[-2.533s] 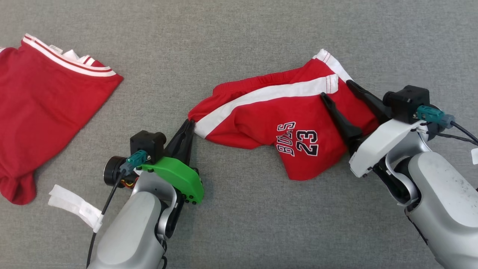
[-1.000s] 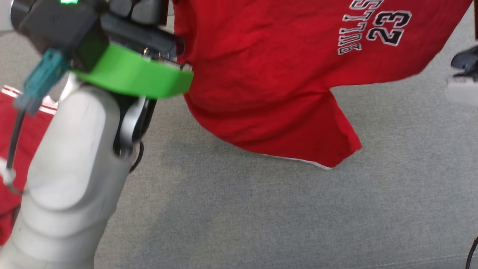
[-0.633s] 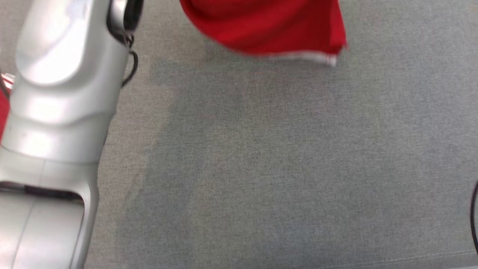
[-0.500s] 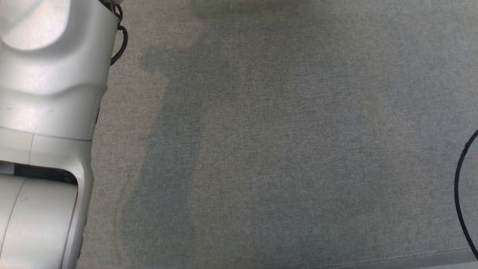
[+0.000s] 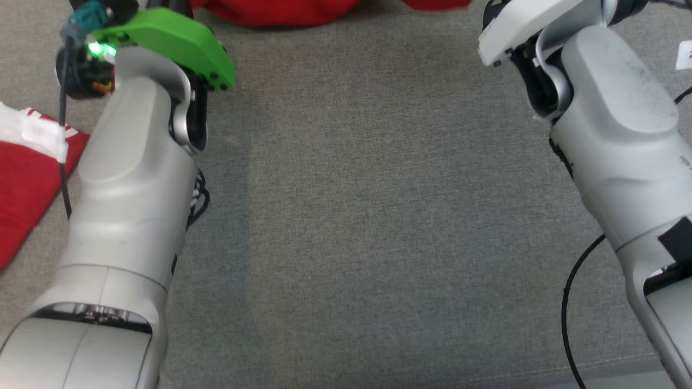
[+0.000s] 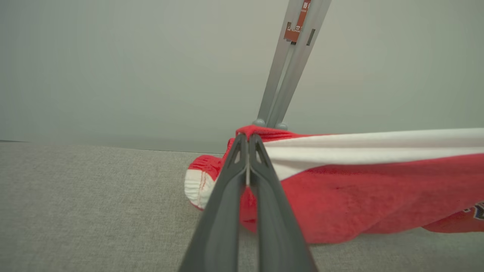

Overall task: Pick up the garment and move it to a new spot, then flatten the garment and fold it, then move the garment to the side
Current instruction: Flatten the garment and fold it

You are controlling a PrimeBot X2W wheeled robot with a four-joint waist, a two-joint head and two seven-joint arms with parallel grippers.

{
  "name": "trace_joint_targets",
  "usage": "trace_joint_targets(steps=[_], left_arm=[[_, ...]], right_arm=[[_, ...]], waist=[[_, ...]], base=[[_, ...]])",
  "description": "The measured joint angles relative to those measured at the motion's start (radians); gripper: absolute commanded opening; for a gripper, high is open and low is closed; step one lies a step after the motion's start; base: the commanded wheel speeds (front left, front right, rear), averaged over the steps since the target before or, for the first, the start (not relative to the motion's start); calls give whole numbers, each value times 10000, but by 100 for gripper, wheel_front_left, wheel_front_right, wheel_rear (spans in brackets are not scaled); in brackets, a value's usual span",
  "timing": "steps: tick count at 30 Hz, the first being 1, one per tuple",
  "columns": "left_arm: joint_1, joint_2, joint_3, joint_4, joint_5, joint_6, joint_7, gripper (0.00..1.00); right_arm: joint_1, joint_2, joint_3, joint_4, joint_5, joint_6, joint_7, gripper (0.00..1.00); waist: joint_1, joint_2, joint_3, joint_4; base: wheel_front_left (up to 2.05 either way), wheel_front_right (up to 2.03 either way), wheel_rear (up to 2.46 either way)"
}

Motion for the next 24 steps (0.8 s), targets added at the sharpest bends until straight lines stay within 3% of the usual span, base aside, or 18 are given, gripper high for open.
trace_joint_targets(steps=[4, 10, 19, 24], left_arm=[[1145, 6, -309, -272, -587, -82, 0, 0], [2910, 8, -230, -1820, -811, -138, 0, 0], [6707, 8, 564, -5467, 305, -353, 2, 0], [8871, 8, 541, -7482, 836, -196, 2, 0]], right_arm=[[1274, 61, -117, -483, 173, -2, -4, 0], [3813, -211, -594, -2477, 163, -4, -33, 0], [7722, -579, -1223, -5906, -504, -2, -33, 0], [9727, -731, -1762, -7758, -974, 0, -33, 0]], waist=[[0, 0, 78, 36], [0, 0, -105, 204], [0, 0, -958, 268], [0, 0, -1507, 291]], base=[[0, 0, 0], [0, 0, 0], [0, 0, 0], [0, 0, 0]])
